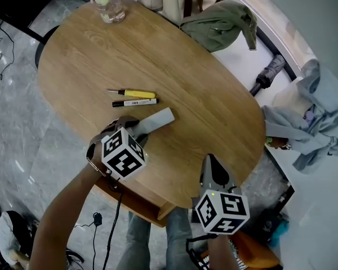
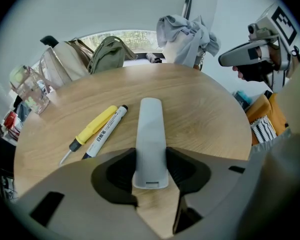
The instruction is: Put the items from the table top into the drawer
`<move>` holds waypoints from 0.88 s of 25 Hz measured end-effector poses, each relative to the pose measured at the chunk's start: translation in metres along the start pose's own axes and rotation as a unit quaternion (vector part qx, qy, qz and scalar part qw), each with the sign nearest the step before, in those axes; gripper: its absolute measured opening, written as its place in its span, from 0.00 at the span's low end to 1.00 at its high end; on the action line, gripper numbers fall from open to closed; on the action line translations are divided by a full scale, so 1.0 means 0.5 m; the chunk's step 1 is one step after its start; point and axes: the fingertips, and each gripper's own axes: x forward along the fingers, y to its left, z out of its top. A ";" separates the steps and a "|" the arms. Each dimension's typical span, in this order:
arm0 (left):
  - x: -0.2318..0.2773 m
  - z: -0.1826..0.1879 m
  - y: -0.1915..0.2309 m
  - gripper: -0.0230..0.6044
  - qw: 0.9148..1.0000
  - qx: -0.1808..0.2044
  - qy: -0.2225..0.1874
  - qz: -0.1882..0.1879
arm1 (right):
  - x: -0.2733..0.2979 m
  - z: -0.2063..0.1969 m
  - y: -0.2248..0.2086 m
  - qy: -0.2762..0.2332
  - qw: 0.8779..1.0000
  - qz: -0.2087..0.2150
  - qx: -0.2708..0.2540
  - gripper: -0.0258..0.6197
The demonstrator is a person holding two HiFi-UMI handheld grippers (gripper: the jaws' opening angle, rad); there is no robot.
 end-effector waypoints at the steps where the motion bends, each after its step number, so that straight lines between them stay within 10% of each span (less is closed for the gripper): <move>1: -0.002 0.001 0.000 0.34 1.000 -0.004 -0.004 0.002 | 0.000 0.000 0.000 0.000 1.000 0.000 0.000 0.05; 22: -0.143 0.011 -0.045 0.34 0.983 -0.144 -0.110 0.003 | 0.001 0.043 0.037 -0.013 0.999 0.011 -0.045 0.05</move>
